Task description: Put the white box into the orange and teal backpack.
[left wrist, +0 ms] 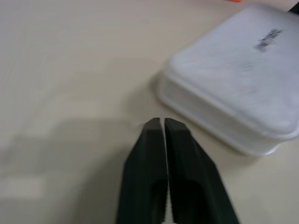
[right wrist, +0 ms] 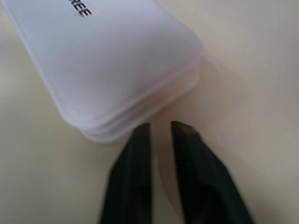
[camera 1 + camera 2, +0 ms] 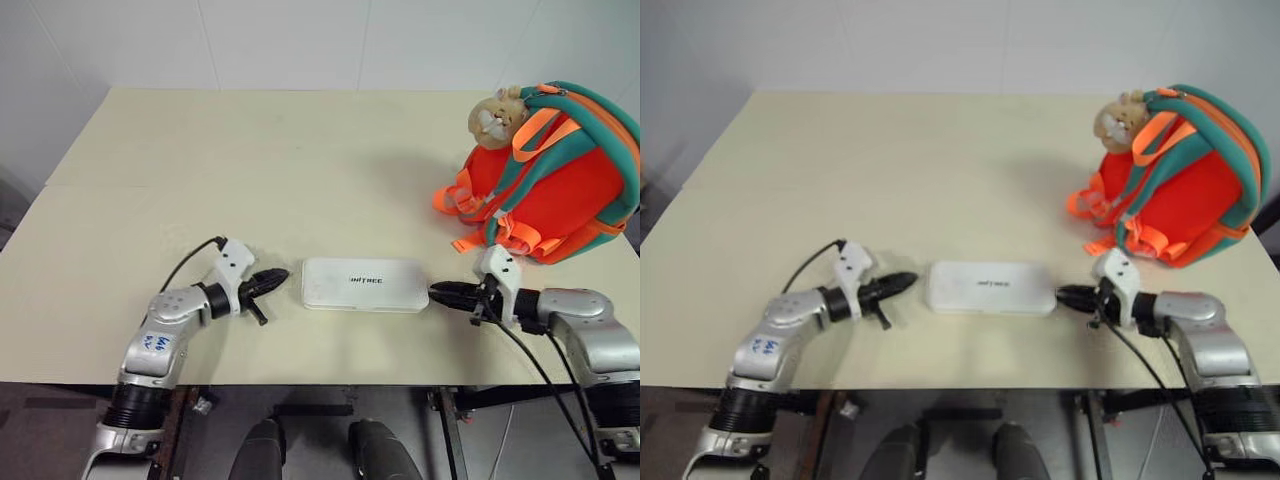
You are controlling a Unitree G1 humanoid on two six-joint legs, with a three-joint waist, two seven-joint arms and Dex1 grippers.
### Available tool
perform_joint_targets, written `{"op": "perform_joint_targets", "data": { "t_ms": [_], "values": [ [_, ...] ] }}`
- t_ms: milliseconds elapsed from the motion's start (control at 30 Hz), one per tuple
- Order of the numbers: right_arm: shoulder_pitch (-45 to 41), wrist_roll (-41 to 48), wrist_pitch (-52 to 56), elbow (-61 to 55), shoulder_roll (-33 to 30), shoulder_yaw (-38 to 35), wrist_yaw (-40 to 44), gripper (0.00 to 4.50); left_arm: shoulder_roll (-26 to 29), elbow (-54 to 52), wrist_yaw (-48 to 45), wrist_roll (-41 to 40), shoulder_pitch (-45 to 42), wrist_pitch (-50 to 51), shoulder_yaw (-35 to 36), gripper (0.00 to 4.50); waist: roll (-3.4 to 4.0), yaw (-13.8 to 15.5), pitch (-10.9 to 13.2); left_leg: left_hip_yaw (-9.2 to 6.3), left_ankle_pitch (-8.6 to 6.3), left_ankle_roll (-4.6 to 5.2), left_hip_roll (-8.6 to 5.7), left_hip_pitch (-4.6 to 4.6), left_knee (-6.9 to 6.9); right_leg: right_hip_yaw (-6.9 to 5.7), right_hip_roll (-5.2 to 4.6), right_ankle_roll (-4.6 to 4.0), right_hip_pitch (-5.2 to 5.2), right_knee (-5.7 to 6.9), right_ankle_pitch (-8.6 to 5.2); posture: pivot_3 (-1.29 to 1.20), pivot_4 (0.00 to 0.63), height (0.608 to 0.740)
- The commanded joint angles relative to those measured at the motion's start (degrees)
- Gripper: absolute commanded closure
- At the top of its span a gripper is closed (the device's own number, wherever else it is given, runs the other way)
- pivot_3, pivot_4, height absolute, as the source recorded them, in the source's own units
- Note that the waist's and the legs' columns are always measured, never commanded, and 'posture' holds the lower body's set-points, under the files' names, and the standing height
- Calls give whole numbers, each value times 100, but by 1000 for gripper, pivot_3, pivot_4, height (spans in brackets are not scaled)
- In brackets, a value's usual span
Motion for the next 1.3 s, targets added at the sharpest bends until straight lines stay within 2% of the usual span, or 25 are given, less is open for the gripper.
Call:
{"op": "perform_joint_targets", "data": {
  "t_ms": [33, 167, 300, 400, 567, 800, 1167, 1300],
  "values": [
    [-81, 351, 410, -308, -376, -397, 202, 2602, 222, 89, -172, -201, -120, 121, 215, 3264, 0, 1, 0, 0, 0, 0, 0, 0, -1, 0, -1, 0, 0, -3, 0, 0, 150, 740],
    [-233, 858, 1762, -703, -1043, -385, 581, 1319, 692, 188, -674, -842, -360, 1405, 403, 2077, 4, -9, 4, 0, 0, 1, 2, -2, -6, 0, 0, -2, -4, -3, -1, 0, 150, 740],
    [-879, 1479, 3317, -1095, -1059, -389, 197, 17, 823, 385, -750, -1255, -741, 2417, 456, 865, 7, -33, 6, -1, -2, -2, 5, 0, -9, -1, 2, -9, -5, -2, -5, 0, 150, 740],
    [-1226, 1656, 4184, -1215, -975, -269, -180, 0, 780, 584, -758, -1572, -1064, 3172, 478, 18, 6, -13, 6, -8, -2, -2, 5, -2, -5, -6, 1, -9, -4, -2, -5, 0, 150, 740],
    [-1441, 1922, 4990, -1507, -1027, 118, -252, 0, 798, 655, -1093, -2070, -1420, 4237, 259, 18, 6, 11, 6, -10, -4, -3, 2, -10, -28, -11, -4, -9, -7, -29, -6, 0, 150, 740],
    [-1513, 1701, 4955, -1451, -889, 709, -499, 0, 293, 903, -1068, -2342, -1952, 5069, -87, 18, 6, 9, 6, -8, -5, -4, 1, -15, -43, -14, -5, -6, -11, -47, -7, 0, 150, 740],
    [-1466, 1717, 4832, -1489, -733, 830, -560, 0, 229, 971, -1142, -2272, -1886, 5067, -512, 18, 6, 1, 6, -3, -5, -6, 2, -12, -41, -7, -3, -5, -11, -43, -8, 0, 150, 740],
    [-1301, 1626, 4579, -1545, -785, 923, -488, 0, 69, 1427, -1098, -2211, -1962, 4927, -448, 18, 7, 22, 5, -4, -5, -6, 2, -11, -40, -9, -3, -5, -10, -43, -7, 0, 150, 740]
  ]
}}
